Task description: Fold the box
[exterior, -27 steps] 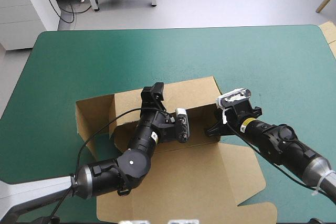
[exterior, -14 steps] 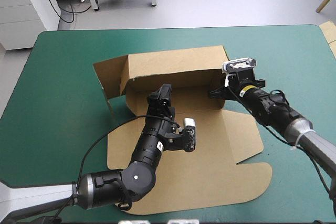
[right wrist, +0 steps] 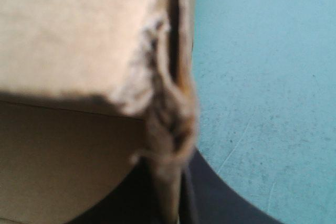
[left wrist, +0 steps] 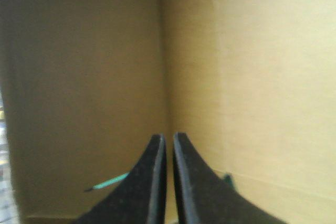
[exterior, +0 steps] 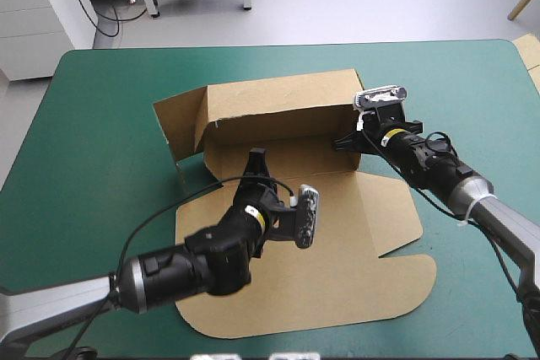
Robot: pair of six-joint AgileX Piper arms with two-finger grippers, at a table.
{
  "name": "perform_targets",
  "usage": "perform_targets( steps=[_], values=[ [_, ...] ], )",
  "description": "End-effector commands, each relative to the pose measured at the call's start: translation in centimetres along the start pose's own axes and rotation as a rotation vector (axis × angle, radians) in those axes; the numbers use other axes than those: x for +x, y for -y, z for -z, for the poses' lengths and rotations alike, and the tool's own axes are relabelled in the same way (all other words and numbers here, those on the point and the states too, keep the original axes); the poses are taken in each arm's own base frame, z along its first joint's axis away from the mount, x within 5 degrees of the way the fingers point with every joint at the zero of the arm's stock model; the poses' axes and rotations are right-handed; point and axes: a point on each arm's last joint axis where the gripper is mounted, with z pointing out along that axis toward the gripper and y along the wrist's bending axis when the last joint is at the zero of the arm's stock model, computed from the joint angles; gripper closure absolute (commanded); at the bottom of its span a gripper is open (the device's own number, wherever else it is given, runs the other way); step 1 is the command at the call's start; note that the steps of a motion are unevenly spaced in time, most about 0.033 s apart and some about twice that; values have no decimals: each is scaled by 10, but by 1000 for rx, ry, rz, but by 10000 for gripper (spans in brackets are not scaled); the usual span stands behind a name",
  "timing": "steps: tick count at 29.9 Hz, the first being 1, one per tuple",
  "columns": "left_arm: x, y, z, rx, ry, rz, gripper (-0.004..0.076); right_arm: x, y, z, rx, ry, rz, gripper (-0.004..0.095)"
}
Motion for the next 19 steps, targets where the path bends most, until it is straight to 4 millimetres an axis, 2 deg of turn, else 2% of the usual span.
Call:
perform_targets(
  steps=[1,3,5,6,8,10,14,16,19],
  values=[
    [13,-44,30,250,87,174,708,-27,1,16,3,145,-19,930],
    [29,-69,46,384,95,304,708,-26,1,16,3,134,-19,929],
    [51,-96,56,409,85,455,708,-26,1,16,2,126,-19,929],
    [62,-108,58,386,93,542,710,-25,1,16,2,124,-19,929],
    [99,-138,66,284,78,765,717,-25,1,16,2,117,-19,929],
    [131,-155,70,214,59,960,718,-24,1,15,1,108,-19,929],
    [199,-167,73,159,55,1321,718,-23,1,15,1,96,-18,929],
    [235,-165,74,148,74,1497,718,-22,1,15,0,85,-18,929],
    [282,-150,72,143,103,1721,718,-20,1,15,-1,66,-18,929]
  ],
)
